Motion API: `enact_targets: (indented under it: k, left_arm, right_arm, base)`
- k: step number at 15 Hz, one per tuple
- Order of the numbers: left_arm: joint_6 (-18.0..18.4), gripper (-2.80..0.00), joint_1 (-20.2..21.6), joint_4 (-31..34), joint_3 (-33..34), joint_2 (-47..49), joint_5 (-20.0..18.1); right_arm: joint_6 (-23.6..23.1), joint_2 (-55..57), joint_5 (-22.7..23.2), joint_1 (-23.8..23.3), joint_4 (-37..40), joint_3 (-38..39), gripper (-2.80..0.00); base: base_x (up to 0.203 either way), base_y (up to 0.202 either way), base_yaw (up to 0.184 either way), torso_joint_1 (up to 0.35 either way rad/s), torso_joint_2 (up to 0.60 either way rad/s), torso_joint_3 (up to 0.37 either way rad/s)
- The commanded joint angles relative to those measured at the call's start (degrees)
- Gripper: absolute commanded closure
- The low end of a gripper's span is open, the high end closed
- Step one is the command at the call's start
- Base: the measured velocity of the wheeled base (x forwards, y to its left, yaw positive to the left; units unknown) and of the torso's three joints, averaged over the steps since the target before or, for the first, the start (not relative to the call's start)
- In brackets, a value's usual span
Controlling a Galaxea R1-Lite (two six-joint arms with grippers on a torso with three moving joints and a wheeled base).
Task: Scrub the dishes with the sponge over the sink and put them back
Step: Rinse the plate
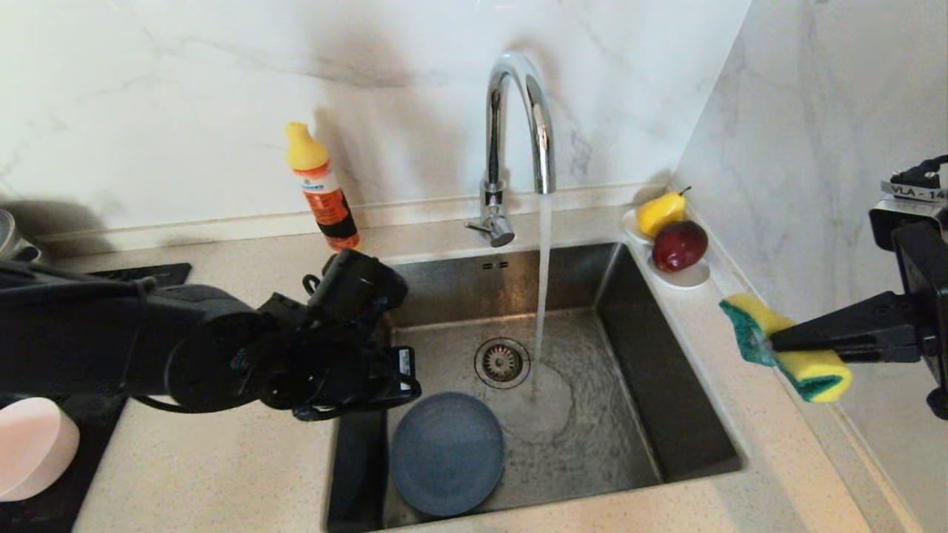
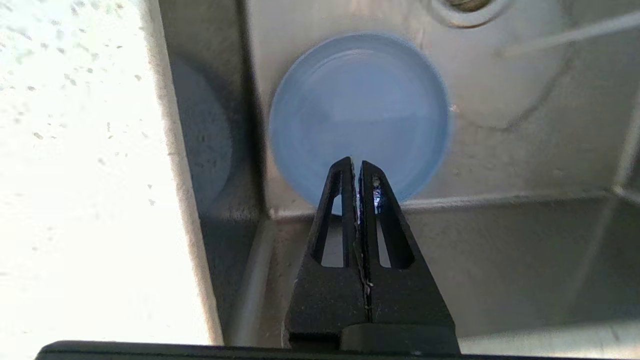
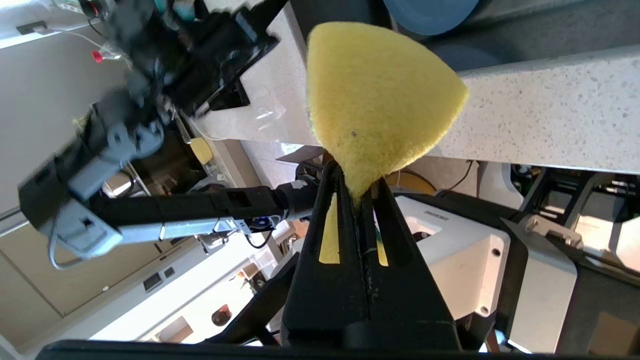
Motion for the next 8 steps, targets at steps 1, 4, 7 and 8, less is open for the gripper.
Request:
enact_targets:
  k: [1,4,7,8]
  left_arm:
    - [-1.9,0.0,1.0,2.6,-4.9,7.2,0.3]
    - [-3.2,0.0,2.2,2.7,-8.7,14.0,0.7]
    - [-3.2,0.0,3.5,3.0,-13.1,19.0,0.7]
    - [-3.1,0.0,4.5,3.2,-14.5,20.1,0.7]
  right_arm:
    - [0.2,-1.9,0.3,-0.5,-1.5,3.5,0.0]
    - [0.2,-2.5,3.4,-3.2,-2.0,3.8,0.0]
    - [0.2,-3.2,7.2,-6.3,-2.0,4.9,0.0]
    - [0.1,-3.3,7.7,-6.6,-2.0,5.7,0.0]
  base:
    - [0.0,0.0,0.0,0.0,0.0,0.0]
    - [0.0,0.0,0.0,0.0,0.0,0.0]
    - [0.0,0.0,0.0,0.0,0.0,0.0]
    - [0.0,0.0,0.0,0.0,0.0,0.0]
